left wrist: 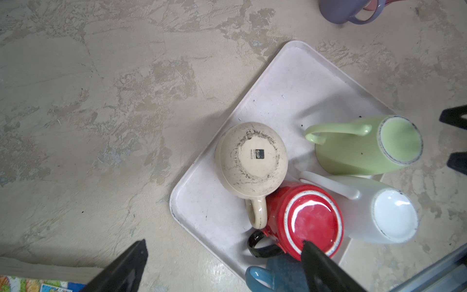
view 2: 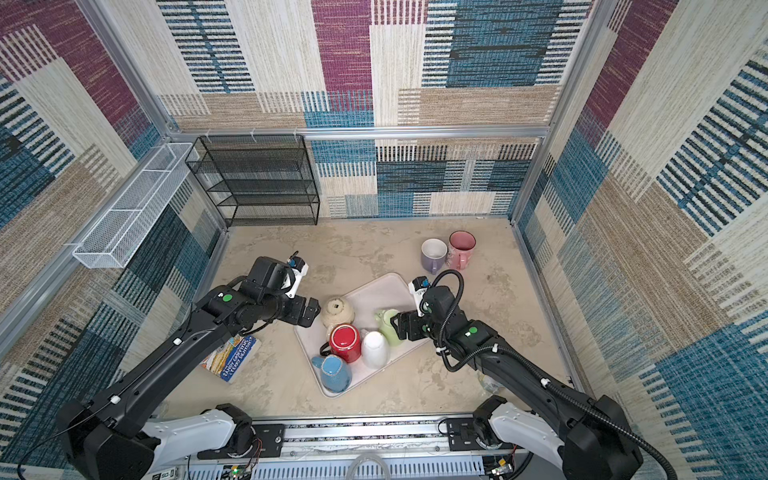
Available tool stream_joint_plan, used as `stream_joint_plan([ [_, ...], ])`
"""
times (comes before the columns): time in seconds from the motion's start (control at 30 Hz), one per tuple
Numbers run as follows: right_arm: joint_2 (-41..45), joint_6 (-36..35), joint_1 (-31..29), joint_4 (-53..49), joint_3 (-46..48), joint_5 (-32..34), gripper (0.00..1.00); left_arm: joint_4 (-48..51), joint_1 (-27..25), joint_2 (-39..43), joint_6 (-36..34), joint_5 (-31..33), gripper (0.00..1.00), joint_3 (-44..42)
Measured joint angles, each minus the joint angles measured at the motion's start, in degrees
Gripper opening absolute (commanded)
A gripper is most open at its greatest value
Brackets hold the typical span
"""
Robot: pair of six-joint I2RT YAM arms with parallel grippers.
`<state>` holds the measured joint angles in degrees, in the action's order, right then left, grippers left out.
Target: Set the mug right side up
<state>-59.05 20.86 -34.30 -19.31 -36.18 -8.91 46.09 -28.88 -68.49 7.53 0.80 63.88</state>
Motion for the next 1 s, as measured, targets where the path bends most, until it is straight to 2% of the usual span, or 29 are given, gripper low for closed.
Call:
stream_joint_plan([
  [0.27, -3.2, 3.0, -2.3, 0.4, 2.6, 0.2, 0.88, 0.0, 0.0, 0.1, 0.0, -0.4, 1.0, 0.0],
  [0.63, -9.7, 6.1, -2.3, 1.6, 0.7, 7.6, 0.86, 0.0, -0.1, 0.0, 0.0, -1.0, 1.0, 0.0],
  [1.0, -16.8, 3.8, 4.0, 3.8, -3.6, 11.0, 0.86, 0.1, -0.1, -2.5, 0.1, -1.6, 0.96, 1.0],
])
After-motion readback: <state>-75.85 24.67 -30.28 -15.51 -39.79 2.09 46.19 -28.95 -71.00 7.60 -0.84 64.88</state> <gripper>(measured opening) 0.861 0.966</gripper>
